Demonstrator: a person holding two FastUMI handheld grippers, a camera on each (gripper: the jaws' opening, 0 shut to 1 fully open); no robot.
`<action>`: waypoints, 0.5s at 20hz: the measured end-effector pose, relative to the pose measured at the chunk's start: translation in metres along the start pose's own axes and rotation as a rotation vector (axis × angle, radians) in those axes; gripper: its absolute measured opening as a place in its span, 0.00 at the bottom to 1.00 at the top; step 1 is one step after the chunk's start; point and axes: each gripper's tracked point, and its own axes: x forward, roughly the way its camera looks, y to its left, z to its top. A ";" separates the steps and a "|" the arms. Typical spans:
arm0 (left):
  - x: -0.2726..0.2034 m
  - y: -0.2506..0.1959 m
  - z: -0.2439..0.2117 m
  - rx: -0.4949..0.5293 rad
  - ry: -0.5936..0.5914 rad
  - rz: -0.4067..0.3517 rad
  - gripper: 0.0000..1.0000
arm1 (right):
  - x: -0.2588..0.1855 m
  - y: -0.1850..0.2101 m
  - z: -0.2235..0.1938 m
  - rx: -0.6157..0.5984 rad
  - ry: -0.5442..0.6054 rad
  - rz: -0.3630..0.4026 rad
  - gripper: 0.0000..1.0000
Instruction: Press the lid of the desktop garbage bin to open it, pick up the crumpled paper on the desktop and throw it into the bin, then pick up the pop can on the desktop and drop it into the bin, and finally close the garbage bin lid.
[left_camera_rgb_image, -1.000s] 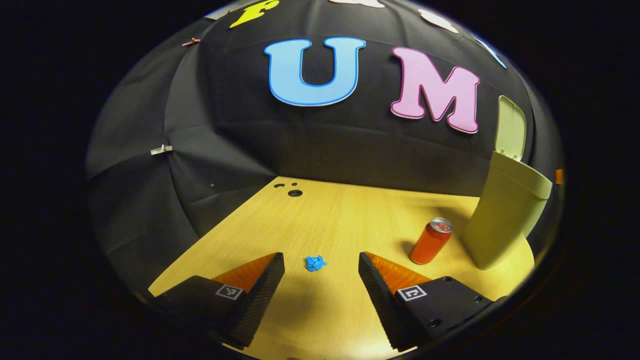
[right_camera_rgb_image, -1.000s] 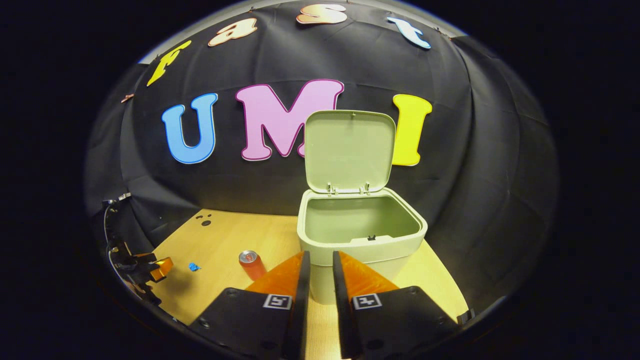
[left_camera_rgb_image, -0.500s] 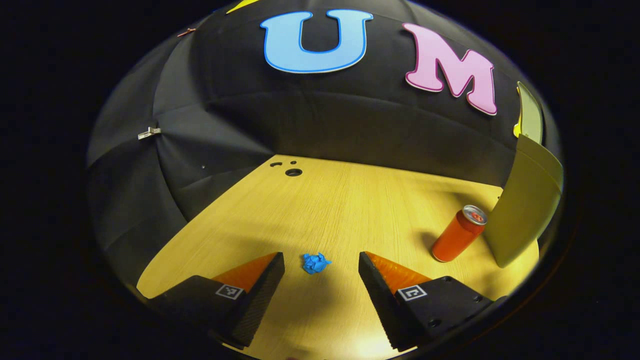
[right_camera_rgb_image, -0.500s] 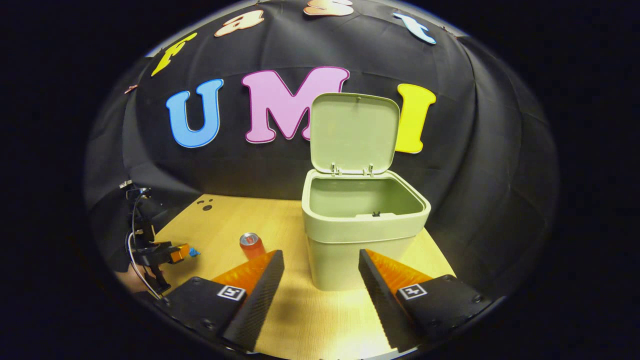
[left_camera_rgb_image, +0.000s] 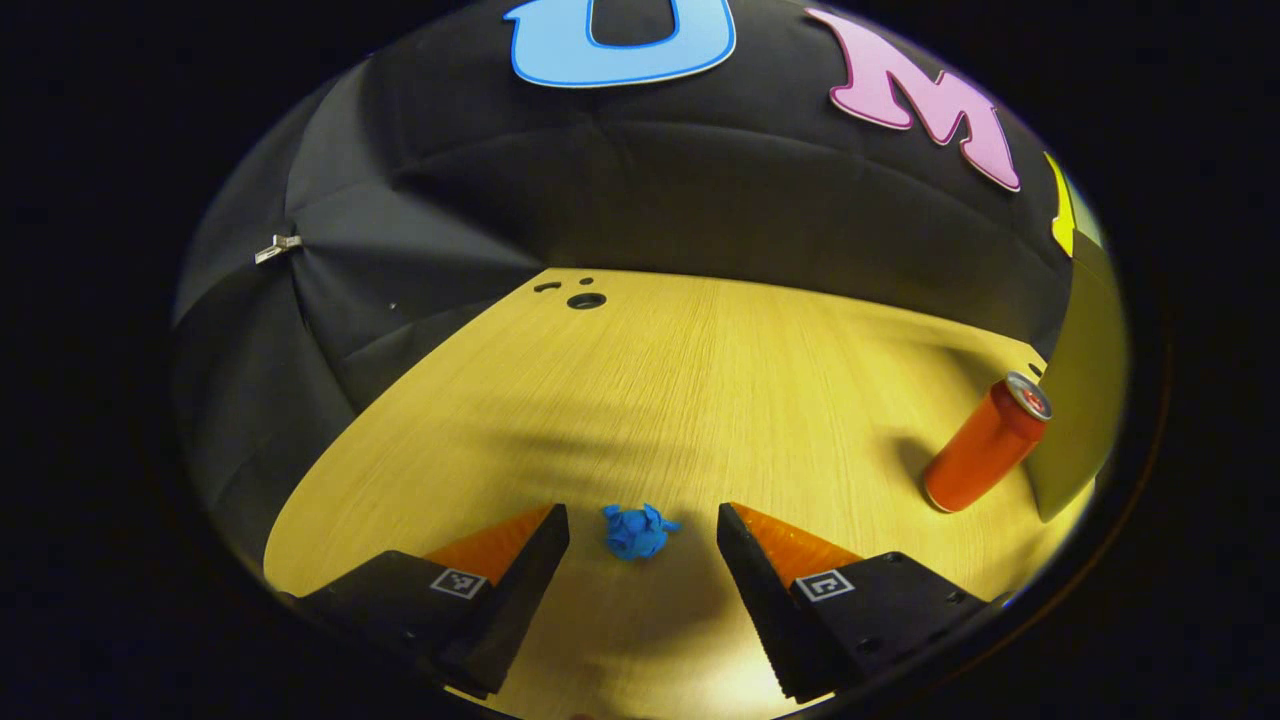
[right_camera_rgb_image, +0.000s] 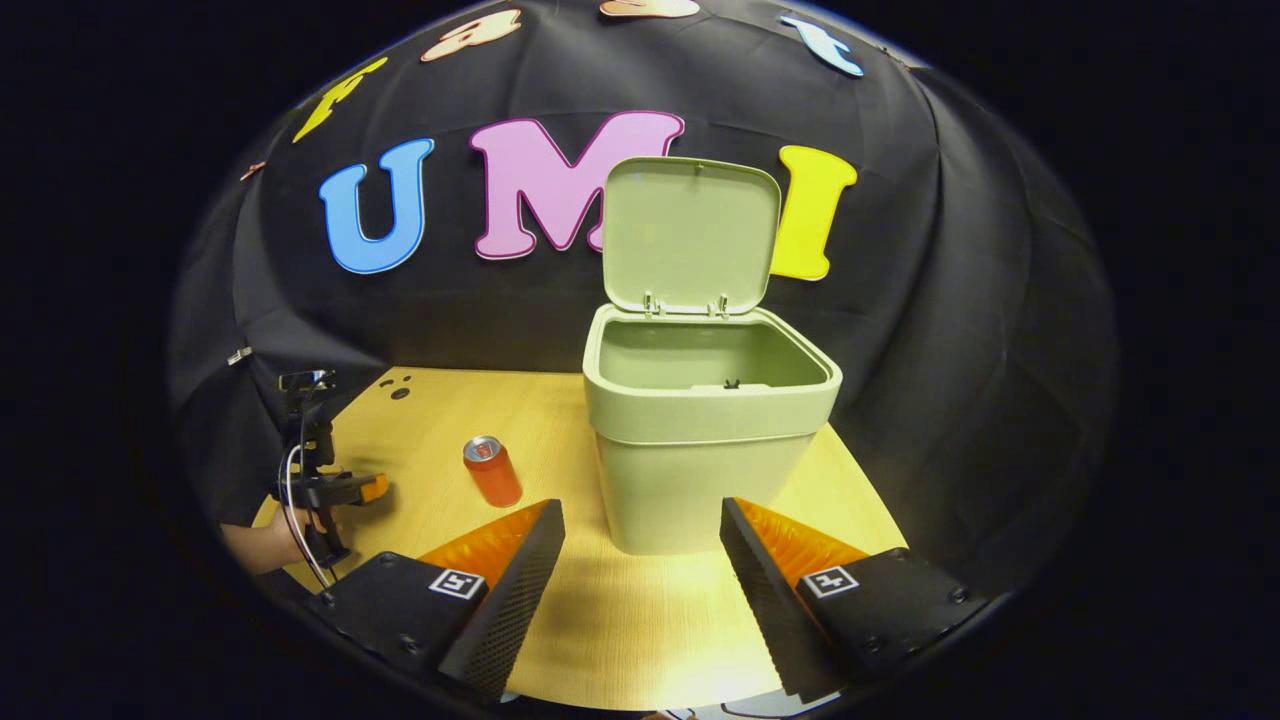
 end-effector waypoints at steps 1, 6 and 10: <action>0.002 0.000 -0.003 -0.001 0.007 0.002 0.96 | -0.001 0.000 0.000 0.002 0.003 -0.003 0.99; 0.012 -0.001 -0.012 -0.011 0.032 -0.011 0.96 | -0.002 0.000 -0.003 0.009 0.015 -0.021 0.99; 0.019 -0.001 -0.014 0.018 0.030 -0.009 0.94 | -0.004 -0.001 -0.005 0.014 0.023 -0.034 0.99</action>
